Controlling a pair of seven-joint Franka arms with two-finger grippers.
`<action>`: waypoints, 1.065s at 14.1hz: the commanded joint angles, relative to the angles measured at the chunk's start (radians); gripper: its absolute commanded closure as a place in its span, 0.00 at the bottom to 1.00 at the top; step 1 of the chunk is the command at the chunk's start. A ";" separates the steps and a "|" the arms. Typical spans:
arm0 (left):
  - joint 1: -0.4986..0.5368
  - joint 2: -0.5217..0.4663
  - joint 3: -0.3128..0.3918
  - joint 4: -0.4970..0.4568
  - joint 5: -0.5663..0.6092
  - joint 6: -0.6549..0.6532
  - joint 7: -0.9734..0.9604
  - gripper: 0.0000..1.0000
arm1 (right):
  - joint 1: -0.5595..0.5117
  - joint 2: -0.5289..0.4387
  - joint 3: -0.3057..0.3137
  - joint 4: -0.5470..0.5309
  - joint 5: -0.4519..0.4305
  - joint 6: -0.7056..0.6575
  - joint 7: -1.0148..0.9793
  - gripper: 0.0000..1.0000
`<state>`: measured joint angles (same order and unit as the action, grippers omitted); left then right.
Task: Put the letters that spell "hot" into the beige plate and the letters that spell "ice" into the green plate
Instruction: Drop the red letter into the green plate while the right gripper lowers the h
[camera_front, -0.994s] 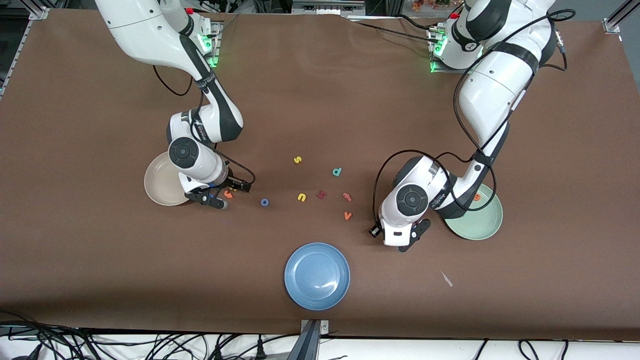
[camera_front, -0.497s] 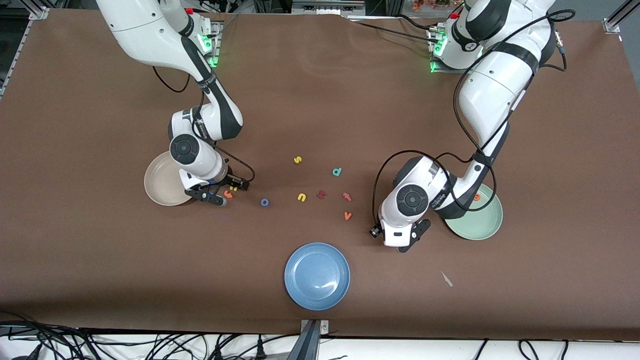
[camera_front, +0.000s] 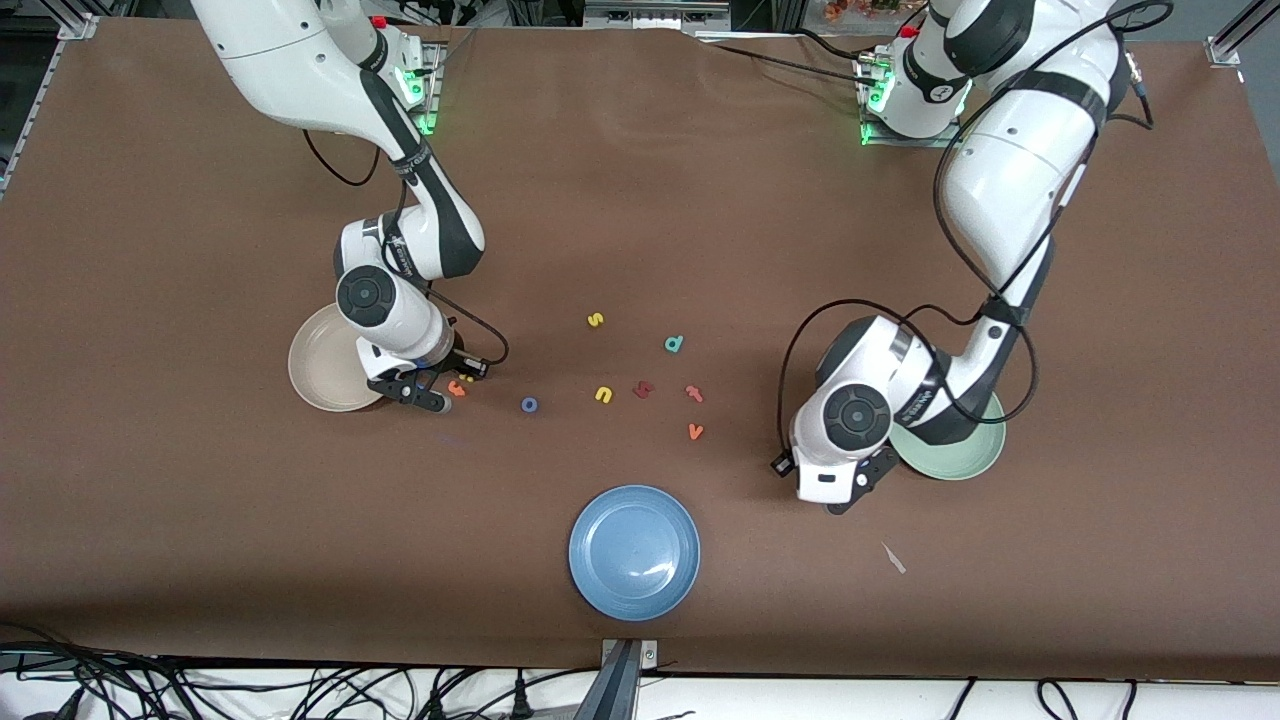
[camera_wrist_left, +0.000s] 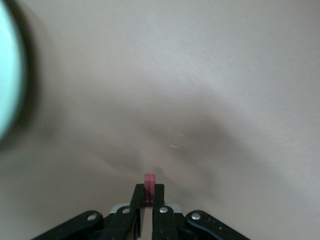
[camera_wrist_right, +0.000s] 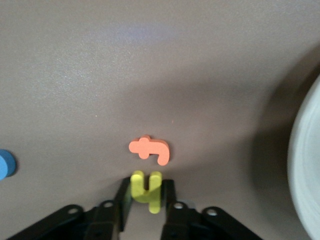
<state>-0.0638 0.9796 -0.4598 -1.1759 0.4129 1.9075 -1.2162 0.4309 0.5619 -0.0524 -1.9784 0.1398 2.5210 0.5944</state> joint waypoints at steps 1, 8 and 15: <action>0.045 -0.065 0.004 -0.033 0.006 -0.128 0.207 1.00 | 0.000 0.000 0.008 -0.013 0.012 0.033 0.013 0.82; 0.234 -0.211 0.000 -0.233 0.004 -0.179 0.659 1.00 | -0.012 -0.043 -0.007 0.099 0.011 -0.196 -0.001 1.00; 0.318 -0.271 0.000 -0.439 0.004 -0.107 0.679 1.00 | -0.015 -0.200 -0.184 -0.011 0.012 -0.337 -0.330 0.99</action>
<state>0.2130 0.7535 -0.4576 -1.5155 0.4132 1.7404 -0.5595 0.4106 0.4212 -0.2110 -1.9062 0.1397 2.1749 0.3436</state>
